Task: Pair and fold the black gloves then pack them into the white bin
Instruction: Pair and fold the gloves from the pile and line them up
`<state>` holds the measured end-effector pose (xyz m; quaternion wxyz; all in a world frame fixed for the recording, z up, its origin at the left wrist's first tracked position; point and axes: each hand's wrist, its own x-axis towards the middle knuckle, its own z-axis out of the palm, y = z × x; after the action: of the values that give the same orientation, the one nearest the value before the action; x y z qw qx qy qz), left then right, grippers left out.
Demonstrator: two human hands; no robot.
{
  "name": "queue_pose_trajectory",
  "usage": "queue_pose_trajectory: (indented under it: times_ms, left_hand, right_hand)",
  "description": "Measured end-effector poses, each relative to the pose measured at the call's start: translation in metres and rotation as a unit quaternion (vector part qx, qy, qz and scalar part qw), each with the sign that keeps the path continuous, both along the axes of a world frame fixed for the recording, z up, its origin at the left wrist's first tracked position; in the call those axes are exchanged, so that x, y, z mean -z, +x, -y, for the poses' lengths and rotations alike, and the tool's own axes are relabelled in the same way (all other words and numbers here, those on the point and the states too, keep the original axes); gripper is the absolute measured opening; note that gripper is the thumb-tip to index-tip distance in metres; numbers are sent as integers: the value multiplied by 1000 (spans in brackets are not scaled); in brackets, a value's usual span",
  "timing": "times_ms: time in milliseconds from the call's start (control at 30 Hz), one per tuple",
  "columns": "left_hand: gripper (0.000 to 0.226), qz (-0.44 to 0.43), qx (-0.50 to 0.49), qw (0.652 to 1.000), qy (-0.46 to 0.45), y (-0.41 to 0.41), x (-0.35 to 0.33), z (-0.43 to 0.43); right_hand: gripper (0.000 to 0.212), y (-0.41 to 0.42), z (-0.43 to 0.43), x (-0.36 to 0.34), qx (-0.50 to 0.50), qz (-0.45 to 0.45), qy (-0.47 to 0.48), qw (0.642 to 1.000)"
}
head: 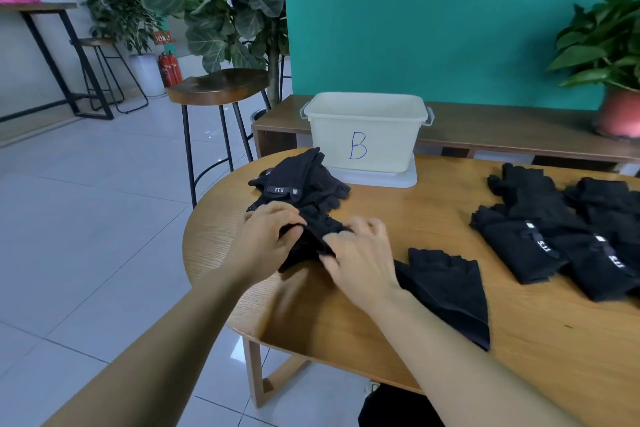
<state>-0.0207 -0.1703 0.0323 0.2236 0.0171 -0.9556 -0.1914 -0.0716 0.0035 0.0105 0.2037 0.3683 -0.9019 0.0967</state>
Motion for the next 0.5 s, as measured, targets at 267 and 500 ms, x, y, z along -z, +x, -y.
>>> queue_pose_trajectory:
  times_ms: [267,500]
  left_hand:
    - [25,34,-2,991,128,-7,-72,-15]
    - [15,-6,75,926,371,-12,-97,-66]
  right_hand:
    - [34,-40,-28,-85,1,240,-267,933]
    - [9,-32,-79,-127,-77,406,-378,828]
